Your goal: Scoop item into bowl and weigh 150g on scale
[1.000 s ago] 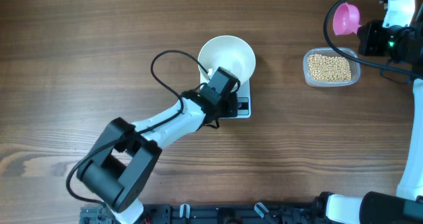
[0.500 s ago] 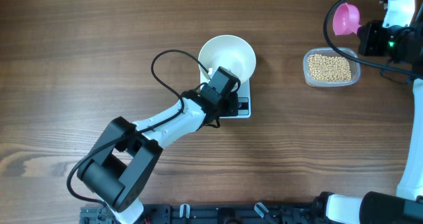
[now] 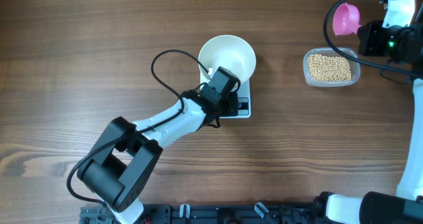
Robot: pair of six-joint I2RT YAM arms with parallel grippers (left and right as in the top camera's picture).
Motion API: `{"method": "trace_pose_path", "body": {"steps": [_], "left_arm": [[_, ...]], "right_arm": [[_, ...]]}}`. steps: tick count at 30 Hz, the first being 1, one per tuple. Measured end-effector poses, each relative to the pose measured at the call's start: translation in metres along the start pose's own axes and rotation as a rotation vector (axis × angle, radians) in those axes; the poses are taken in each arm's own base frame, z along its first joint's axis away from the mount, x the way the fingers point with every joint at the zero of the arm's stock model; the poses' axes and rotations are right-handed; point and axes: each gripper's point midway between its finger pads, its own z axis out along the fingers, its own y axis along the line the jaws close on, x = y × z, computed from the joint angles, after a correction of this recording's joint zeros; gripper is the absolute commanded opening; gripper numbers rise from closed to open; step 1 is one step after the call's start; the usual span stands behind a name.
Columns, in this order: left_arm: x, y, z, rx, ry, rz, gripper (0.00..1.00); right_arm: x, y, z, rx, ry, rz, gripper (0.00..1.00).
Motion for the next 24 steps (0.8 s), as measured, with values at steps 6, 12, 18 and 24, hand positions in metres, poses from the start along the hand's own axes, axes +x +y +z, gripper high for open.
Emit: {"method": "trace_pose_path", "body": {"steps": [6,12,18,24], "left_arm": [[0.0000,0.0000,0.0000,0.000,0.000,0.000,0.04],[0.0015,0.0011,0.0000,-0.005,0.006,-0.001,0.04],[0.0035,0.0028,0.0000,-0.012,0.014,-0.001,0.04],[0.0015,0.0038,0.0000,-0.018,0.004,-0.001,0.04]], "right_arm": [[0.0000,-0.0001,0.0000,0.000,0.000,0.000,0.04],[0.0000,-0.0001,-0.0002,0.000,0.000,0.000,0.04],[0.0000,0.0000,0.0000,0.000,0.000,0.000,0.04],[0.0000,0.0000,0.0000,0.000,0.000,0.000,0.04]]}}
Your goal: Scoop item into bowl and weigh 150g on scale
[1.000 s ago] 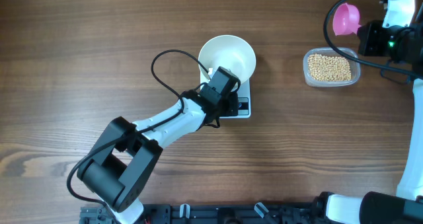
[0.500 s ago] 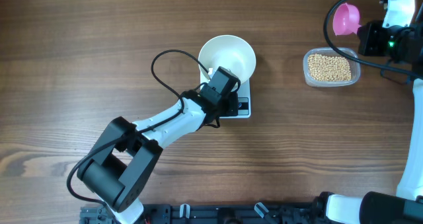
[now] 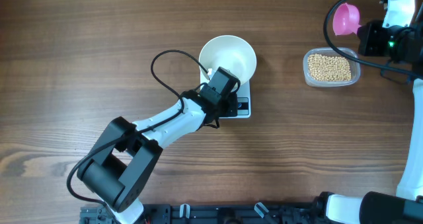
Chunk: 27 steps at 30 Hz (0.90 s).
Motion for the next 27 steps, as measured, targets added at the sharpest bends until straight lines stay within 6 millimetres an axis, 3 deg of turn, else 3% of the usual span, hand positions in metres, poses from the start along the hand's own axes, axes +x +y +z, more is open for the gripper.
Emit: {"method": "trace_pose_path", "body": {"steps": [27], "left_arm": [[-0.0034,0.0000,0.0051,-0.003,-0.013,0.000,0.04]], "right_arm": [[0.0001,-0.0009,0.0000,0.005,0.001,0.000,0.04]]}}
